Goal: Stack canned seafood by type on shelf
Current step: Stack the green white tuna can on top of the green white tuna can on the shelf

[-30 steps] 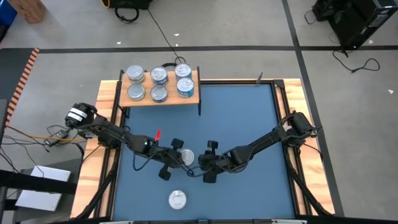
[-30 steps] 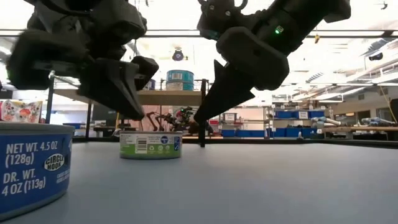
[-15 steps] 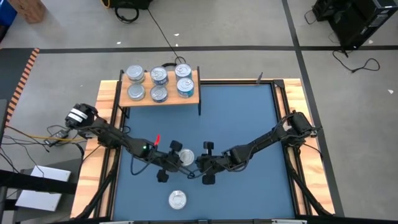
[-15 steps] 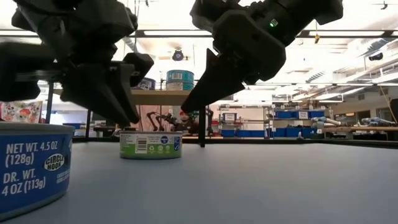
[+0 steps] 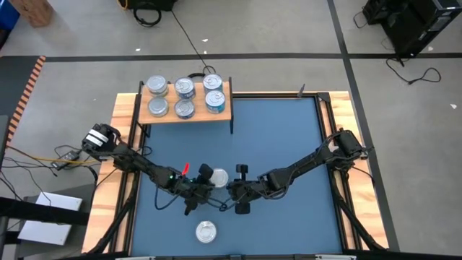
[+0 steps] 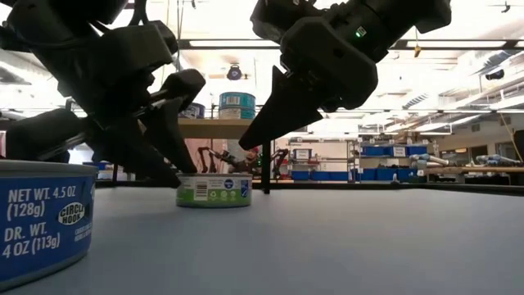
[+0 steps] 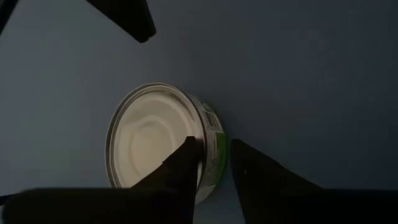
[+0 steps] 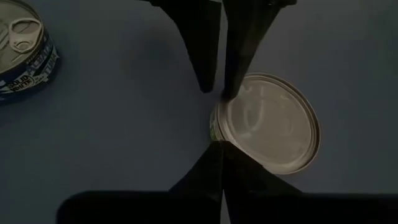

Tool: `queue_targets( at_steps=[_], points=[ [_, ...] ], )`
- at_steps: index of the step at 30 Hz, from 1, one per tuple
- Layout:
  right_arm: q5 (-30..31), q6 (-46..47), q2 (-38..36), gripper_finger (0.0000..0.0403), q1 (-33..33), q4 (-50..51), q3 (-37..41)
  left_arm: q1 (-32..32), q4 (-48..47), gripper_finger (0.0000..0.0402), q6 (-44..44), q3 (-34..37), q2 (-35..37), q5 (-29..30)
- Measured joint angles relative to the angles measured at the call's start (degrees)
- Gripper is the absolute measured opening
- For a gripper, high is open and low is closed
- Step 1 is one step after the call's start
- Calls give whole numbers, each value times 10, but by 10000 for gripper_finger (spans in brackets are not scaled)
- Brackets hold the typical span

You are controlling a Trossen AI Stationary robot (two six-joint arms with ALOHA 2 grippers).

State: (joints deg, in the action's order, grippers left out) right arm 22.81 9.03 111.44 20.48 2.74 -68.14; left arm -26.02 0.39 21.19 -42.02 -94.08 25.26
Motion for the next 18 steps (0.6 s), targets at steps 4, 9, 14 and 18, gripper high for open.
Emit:
queue_targets(
  at_steps=[4, 9, 14, 18],
  points=[
    [6, -2, 0, 10, 0, 0, 0, 2, 1, 71, -3, 0, 0, 10],
    [17, -17, 0, 15, 2, 12, 0, 4, -5, 10, -7, -2, -1, 60],
    [17, -17, 0, 29, 4, 12, 0, 24, -6, 11, -35, -8, -1, 96],
    [17, -17, 0, 31, 4, 12, 0, 31, -6, 16, -34, -9, -1, 100]
  ],
)
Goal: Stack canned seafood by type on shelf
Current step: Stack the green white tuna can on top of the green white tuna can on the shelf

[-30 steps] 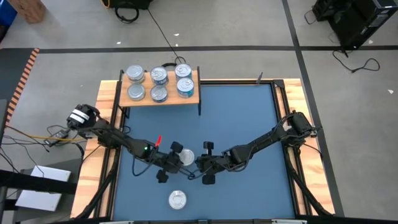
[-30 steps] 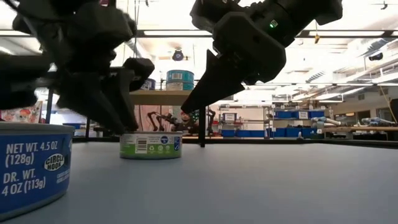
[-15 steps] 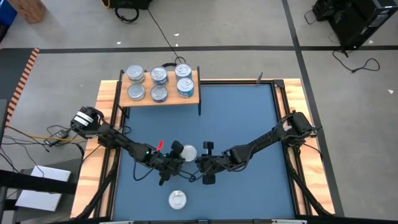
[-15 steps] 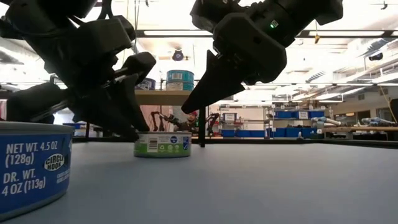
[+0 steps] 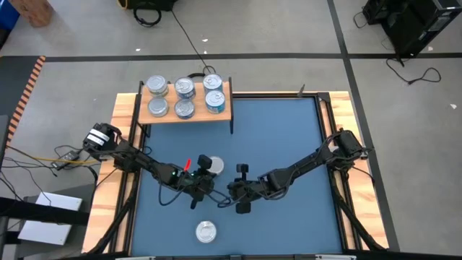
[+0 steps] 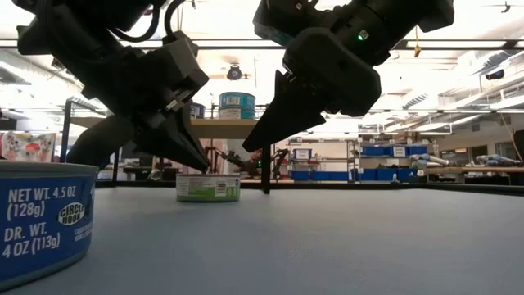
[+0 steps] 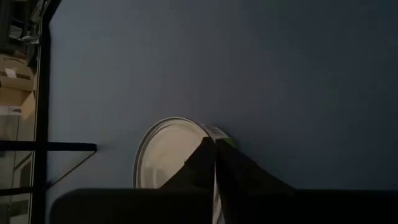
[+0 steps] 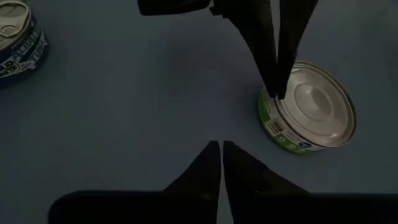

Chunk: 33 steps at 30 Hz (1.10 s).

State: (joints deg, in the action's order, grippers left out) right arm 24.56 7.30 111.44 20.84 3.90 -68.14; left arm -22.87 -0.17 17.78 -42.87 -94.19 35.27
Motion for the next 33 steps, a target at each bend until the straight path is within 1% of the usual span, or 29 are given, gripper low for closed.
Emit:
queue_targets(
  at_steps=[4, 8, 10, 13, 17, 22, 26, 29, 33],
  points=[
    [0, 0, 0, 27, 0, 0, 0, 0, 1, 37, -1, 0, 0, 0],
    [0, 0, 0, 23, 0, 1, 0, -2, -4, 71, -6, -1, 1, 2],
    [0, 0, 0, 23, 0, 2, 0, -1, -19, 91, -23, -1, 1, 3],
    [0, 0, 0, 23, 0, 2, 0, 11, -47, 116, -71, -1, 1, 1],
    [0, 0, 0, 22, 0, 2, 0, 22, -55, 129, -108, -1, 1, 1],
    [0, 1, 0, 23, 0, 2, 0, 29, -55, 127, -105, -1, 1, -15],
    [0, 1, 0, 22, 0, 2, 0, 31, -56, 114, -106, -1, 1, -24],
    [0, 1, 0, 23, 0, 2, 0, 31, -53, 90, -114, -1, 1, -33],
    [0, 1, 0, 23, 0, -3, 0, 31, -35, 38, -121, -1, 1, -49]
  ],
)
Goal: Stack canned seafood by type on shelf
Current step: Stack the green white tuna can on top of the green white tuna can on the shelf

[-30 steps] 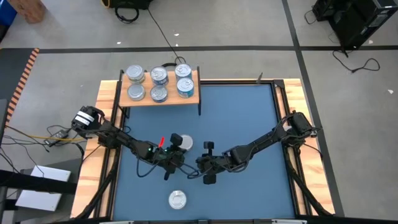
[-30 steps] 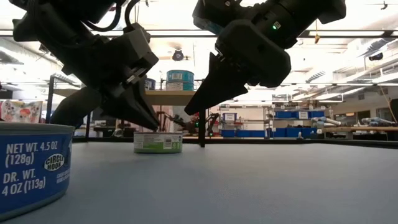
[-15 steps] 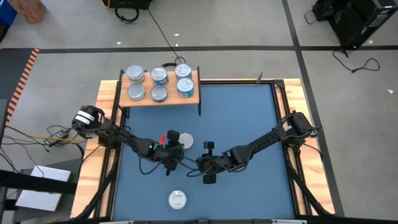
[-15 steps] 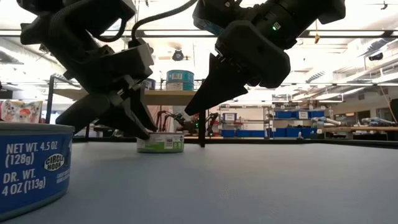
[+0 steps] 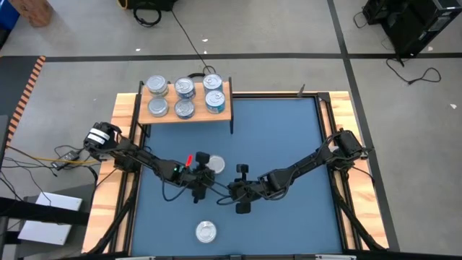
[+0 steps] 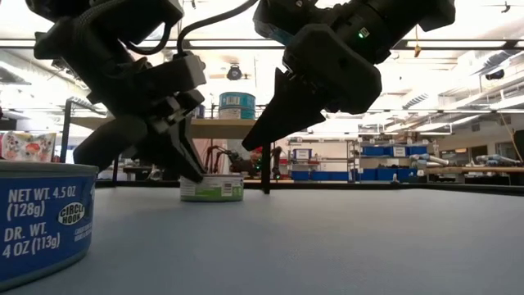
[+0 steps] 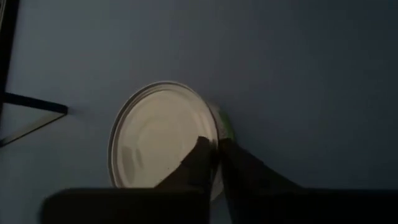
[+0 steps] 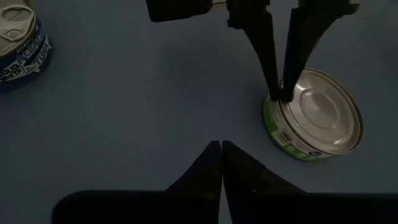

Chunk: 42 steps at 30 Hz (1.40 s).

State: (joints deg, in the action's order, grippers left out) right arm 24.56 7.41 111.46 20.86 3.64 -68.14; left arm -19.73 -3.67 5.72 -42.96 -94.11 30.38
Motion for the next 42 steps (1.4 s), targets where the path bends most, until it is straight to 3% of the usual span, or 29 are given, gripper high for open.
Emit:
queue_targets(
  at_steps=[2, 6, 12, 19, 27, 37, 42],
  points=[
    [0, 0, 0, 27, 0, 0, 0, 0, 5, 12, 0, 0, 0, -2],
    [8, -8, -2, 45, 9, 9, 0, 0, 8, 5, -1, 0, 0, -3],
    [96, -49, -4, 93, 41, 12, 0, -1, 27, 2, -28, 0, 8, -36],
    [102, -47, -5, 146, 49, 40, 0, -1, 44, 1, -67, 0, 42, -81],
    [119, -92, -3, 192, 47, 38, 0, 14, 91, 1, -138, 0, 60, -180],
    [127, -118, 0, 243, 38, 16, 0, 34, 146, 0, -194, 0, 60, -229],
    [185, -168, 0, 262, 41, 10, 0, 40, 158, 0, -186, 0, 61, -232]
  ],
)
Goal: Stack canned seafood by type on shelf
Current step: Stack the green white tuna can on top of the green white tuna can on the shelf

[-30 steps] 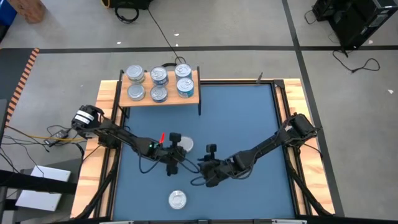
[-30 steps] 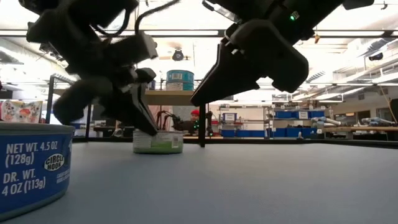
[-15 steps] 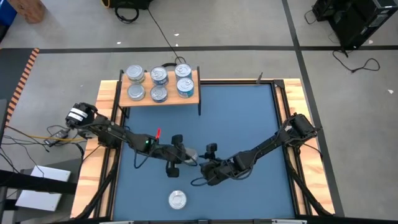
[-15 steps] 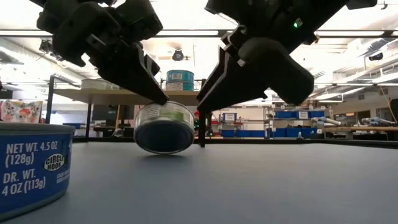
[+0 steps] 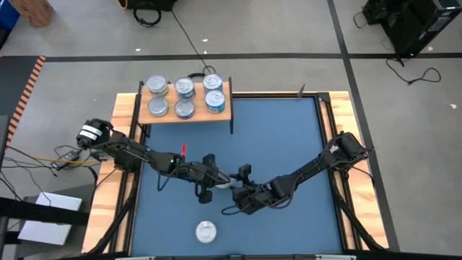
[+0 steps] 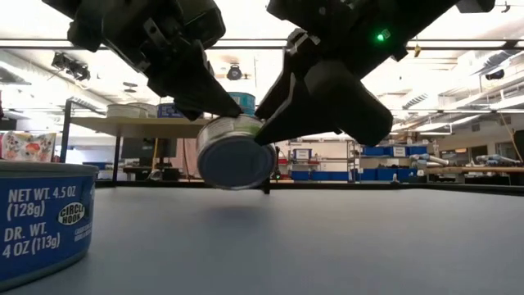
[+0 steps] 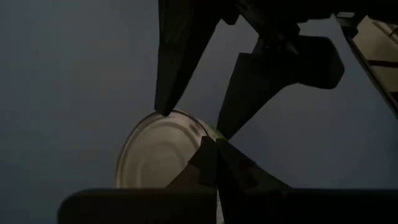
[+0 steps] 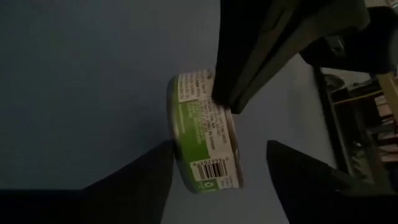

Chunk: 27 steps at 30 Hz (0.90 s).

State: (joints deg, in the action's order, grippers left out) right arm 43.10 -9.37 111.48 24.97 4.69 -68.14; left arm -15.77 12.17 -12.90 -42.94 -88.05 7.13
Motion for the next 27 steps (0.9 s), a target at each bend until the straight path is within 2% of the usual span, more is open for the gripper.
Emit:
queue_targets(
  at_steps=[6, 12, 21, 27],
  points=[
    [-24, 8, 0, 263, -4, -4, 0, 1, 8, 0, 2, 0, 0, -4],
    [-30, 19, 0, 229, -11, -3, 0, 1, 31, 0, 2, 0, 0, -6],
    [-28, 50, 0, 135, -14, -3, 0, 2, 39, 10, 8, 0, 0, -21],
    [-22, 69, 0, 73, -16, -2, 0, -5, 14, 50, 96, 0, 0, -12]
  ],
)
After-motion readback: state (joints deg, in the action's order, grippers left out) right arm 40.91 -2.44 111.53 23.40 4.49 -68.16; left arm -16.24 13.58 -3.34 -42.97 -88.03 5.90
